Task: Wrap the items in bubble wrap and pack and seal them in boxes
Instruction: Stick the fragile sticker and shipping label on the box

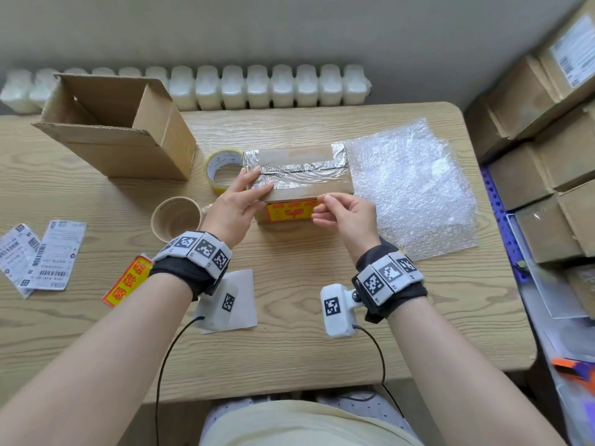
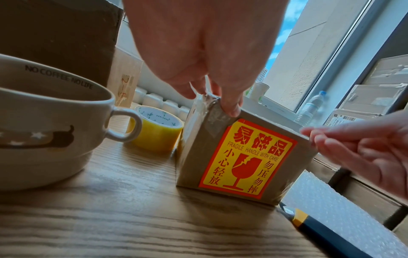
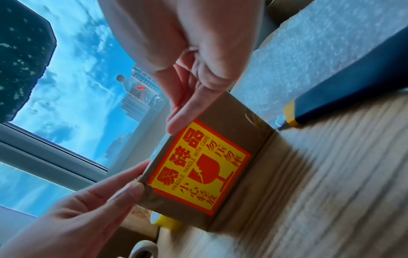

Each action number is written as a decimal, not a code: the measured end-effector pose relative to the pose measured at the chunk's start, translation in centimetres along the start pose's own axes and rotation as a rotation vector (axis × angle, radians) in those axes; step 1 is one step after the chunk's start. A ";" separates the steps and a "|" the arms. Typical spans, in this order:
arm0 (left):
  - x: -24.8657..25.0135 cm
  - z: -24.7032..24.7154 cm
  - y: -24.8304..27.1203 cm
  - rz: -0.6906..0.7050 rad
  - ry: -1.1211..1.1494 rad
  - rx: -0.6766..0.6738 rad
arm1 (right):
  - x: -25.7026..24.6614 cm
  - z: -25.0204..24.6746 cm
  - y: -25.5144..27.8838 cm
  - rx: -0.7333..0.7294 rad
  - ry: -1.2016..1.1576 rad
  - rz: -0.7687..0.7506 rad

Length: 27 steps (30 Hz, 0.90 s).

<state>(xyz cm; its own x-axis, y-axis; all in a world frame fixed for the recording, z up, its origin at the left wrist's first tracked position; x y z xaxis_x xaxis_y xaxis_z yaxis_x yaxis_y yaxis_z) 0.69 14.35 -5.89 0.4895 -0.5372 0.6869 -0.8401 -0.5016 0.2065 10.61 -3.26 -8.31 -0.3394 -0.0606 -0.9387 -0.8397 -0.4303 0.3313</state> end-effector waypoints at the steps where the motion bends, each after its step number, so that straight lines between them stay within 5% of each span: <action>1: 0.0 -0.1 -0.1 0.002 -0.006 0.001 | 0.7 0.2 0.1 -0.021 0.011 0.039; 5: -0.1 -0.1 -0.3 0.006 -0.018 -0.008 | 5.7 1.8 0.3 -0.034 0.018 0.269; 10: -0.4 0.0 -0.3 0.011 -0.001 0.002 | 7.0 2.1 -1.6 0.095 -0.055 0.310; 16: -0.5 0.0 -0.4 0.016 0.006 0.012 | 3.3 2.6 -1.2 -0.048 0.151 0.082; 20: -0.5 0.0 -0.5 0.017 0.001 0.011 | -0.2 2.6 -0.7 -0.108 0.059 -0.056; 27: -0.3 -0.2 -0.6 0.036 -0.026 -0.009 | 7.0 4.8 -0.5 -0.148 0.146 0.245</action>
<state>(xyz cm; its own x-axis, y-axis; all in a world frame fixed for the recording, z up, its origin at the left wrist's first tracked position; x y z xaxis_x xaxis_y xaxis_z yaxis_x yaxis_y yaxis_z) 0.98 14.90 -6.12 0.4645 -0.5724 0.6757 -0.8594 -0.4756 0.1879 6.66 0.83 -14.55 -0.4505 -0.3020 -0.8401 -0.6665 -0.5123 0.5416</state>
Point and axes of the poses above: each hand's wrist, its own y-axis away from the middle knuckle, its own z-axis out of the palm, x = y × z, the point moved 8 cm from there along -y, towards the middle knuckle, and after that the axes turned 8 degrees about -z, right-handed, at the moved point
